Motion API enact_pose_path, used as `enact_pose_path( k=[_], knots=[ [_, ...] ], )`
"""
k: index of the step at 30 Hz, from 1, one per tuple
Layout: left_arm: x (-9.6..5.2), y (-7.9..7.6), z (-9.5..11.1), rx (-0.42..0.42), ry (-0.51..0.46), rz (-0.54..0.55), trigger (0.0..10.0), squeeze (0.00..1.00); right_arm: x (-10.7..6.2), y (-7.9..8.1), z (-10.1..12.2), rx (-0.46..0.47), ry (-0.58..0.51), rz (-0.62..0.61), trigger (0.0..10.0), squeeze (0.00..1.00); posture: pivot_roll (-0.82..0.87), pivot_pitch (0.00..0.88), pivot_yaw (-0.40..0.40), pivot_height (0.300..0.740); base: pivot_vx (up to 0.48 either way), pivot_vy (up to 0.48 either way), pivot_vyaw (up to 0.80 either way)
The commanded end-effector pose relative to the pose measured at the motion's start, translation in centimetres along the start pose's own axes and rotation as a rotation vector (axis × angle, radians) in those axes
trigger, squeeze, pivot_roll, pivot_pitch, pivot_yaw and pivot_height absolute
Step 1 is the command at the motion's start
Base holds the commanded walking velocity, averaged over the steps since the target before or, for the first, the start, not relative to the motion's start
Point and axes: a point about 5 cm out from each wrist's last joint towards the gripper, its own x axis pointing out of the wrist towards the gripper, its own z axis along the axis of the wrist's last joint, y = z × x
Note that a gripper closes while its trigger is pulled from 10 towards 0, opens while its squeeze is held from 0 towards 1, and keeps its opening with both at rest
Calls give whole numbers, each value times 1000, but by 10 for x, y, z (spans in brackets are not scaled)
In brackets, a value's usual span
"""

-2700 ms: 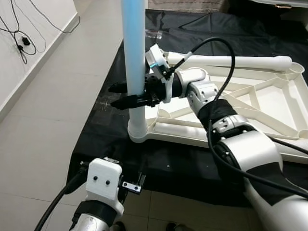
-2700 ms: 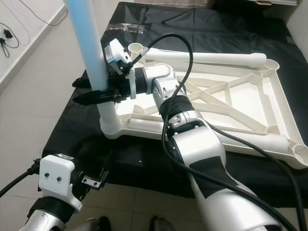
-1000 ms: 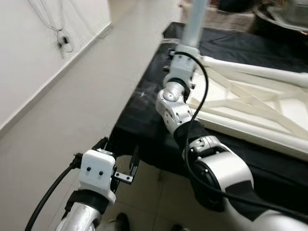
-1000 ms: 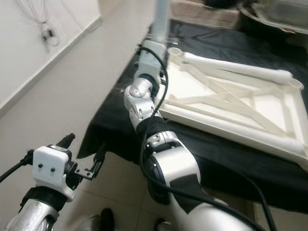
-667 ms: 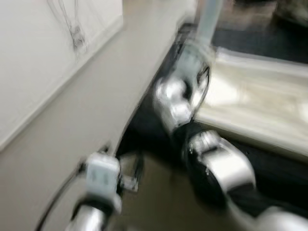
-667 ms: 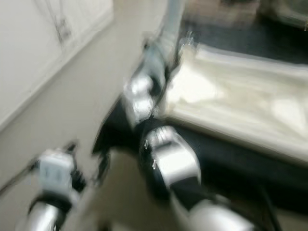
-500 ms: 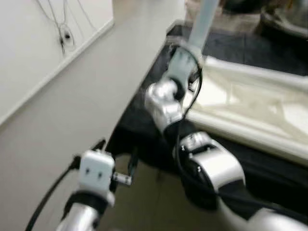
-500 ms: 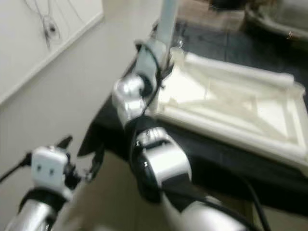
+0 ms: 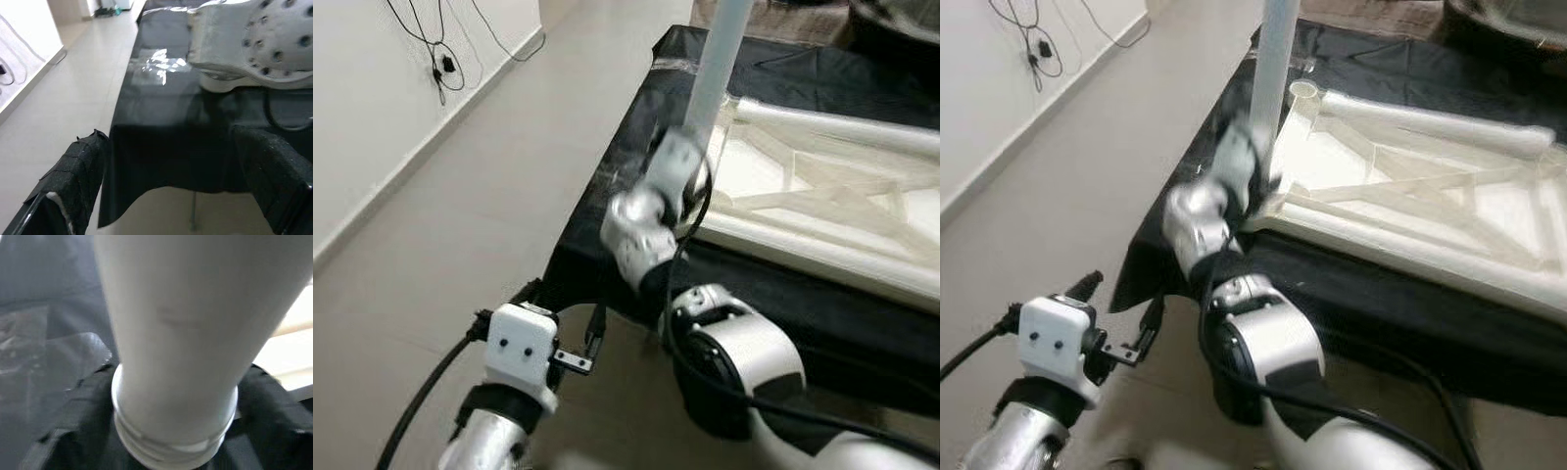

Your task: Building children table

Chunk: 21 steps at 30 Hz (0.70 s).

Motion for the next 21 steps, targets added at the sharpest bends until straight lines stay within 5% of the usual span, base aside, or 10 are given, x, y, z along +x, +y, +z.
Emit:
enact_pose_path(
  k=[1, 9, 10, 21],
  knots=[
    [-1, -1, -3, -5, 13, -6, 10000, 0, -1, 2, 4, 20, 0, 9, 10000, 1000, 124, 205, -44, 740, 0, 0, 0],
    [0, 1, -5, -1, 15, -6, 10000, 0, -3, 5, 8, 39, -16, 32, 10000, 1000, 119, 195, -38, 740, 0, 0, 0],
    [0, 1, -5, 1, 15, -6, 10000, 0, -3, 5, 9, 43, -25, 39, 10000, 27, 119, 195, -38, 740, 0, 0, 0],
    [6, 5, -9, 27, 5, -15, 10000, 0, 6, -3, 0, -6, -60, 183, 10000, 0, 96, 146, -28, 740, 0, 0, 0]
  ],
)
